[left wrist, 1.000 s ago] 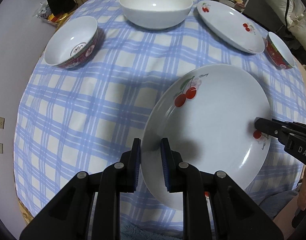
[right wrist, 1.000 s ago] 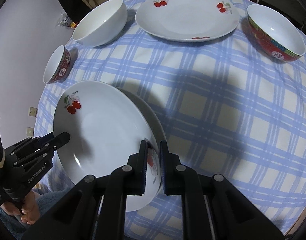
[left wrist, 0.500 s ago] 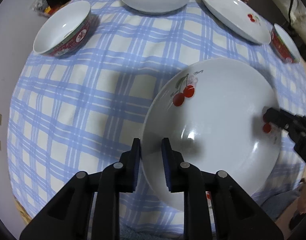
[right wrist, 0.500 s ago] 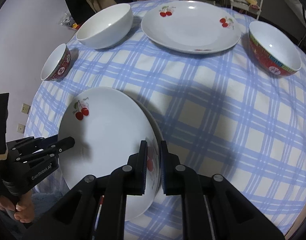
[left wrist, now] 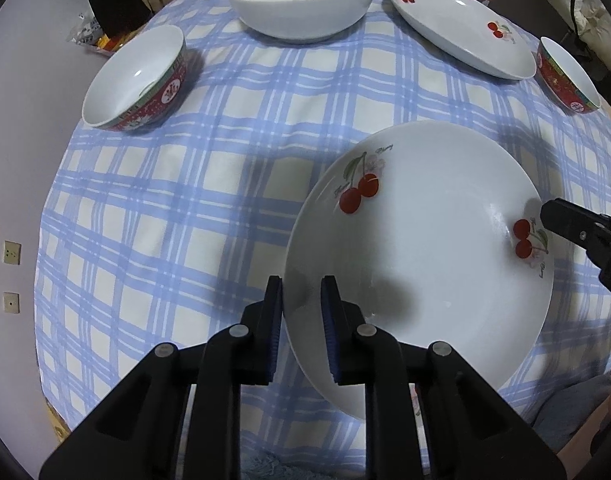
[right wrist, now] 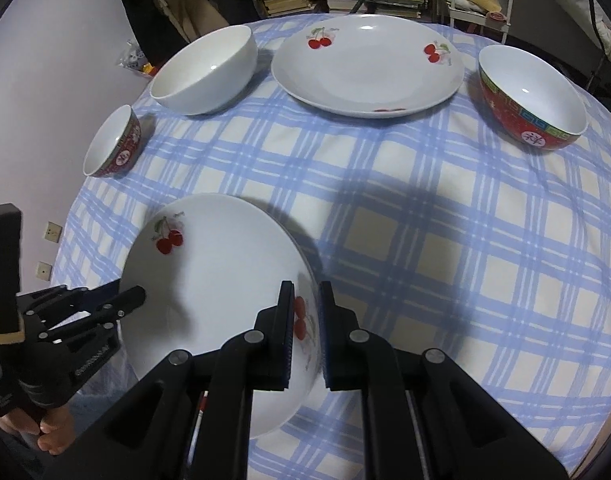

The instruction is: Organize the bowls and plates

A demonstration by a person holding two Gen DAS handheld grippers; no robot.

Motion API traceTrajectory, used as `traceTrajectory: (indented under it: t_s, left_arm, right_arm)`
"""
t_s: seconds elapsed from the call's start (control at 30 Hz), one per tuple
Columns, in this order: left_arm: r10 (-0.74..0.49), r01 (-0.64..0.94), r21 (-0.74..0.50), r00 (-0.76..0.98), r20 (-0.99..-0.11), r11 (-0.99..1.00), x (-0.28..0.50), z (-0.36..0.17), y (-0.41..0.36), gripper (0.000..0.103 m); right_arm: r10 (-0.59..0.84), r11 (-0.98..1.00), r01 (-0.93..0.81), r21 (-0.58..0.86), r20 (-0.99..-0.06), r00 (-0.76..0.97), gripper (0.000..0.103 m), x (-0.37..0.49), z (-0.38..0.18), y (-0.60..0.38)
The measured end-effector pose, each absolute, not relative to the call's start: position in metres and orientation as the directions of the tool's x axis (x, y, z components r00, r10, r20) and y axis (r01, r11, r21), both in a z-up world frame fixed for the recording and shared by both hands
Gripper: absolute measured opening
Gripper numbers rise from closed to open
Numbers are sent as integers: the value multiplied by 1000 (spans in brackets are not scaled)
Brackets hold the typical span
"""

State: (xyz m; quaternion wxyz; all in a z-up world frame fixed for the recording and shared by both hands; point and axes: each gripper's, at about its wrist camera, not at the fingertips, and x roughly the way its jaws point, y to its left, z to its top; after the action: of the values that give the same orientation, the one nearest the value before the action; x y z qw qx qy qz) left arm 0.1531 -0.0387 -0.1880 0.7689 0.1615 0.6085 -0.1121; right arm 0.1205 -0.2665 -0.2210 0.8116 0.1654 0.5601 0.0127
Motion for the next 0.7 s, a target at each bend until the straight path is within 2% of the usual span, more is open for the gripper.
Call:
traceTrajectory:
  t_s: [0.23, 0.33, 0.4, 0.47, 0.5, 0.57, 0.7]
  left_arm:
    - [28, 373, 138, 286, -958, 917, 151, -175, -38, 22]
    - [37, 375, 157, 308, -951, 914, 150, -167, -40, 31]
    - [45, 375, 180, 340, -939, 909, 151, -159, -42, 43]
    - [39, 379, 193, 378, -925, 905, 153, -147, -47, 49]
    - [33, 381, 195, 391, -920, 904, 156, -144, -47, 53]
    - [16, 380, 188, 411, -911, 906, 160, -133, -52, 56]
    - [4, 378, 197, 454, -891, 905, 171, -120, -61, 74]
  right_arm:
    - [183, 943, 194, 269, -910, 373, 13, 117, -220, -272]
    - [170, 942, 208, 263, -909, 381, 13, 116, -216, -275]
    - [158, 943, 213, 254, -910, 383, 14, 115, -213, -277]
    - [142, 945, 219, 241, -910, 389, 16, 114, -209, -279]
    - [135, 946, 222, 237, -910, 393, 18, 114, -207, -281]
    - [125, 944, 231, 234, -905, 406, 36, 115, -202, -286]
    - [101, 933, 270, 236, -895, 434, 51, 119, -195, -298]
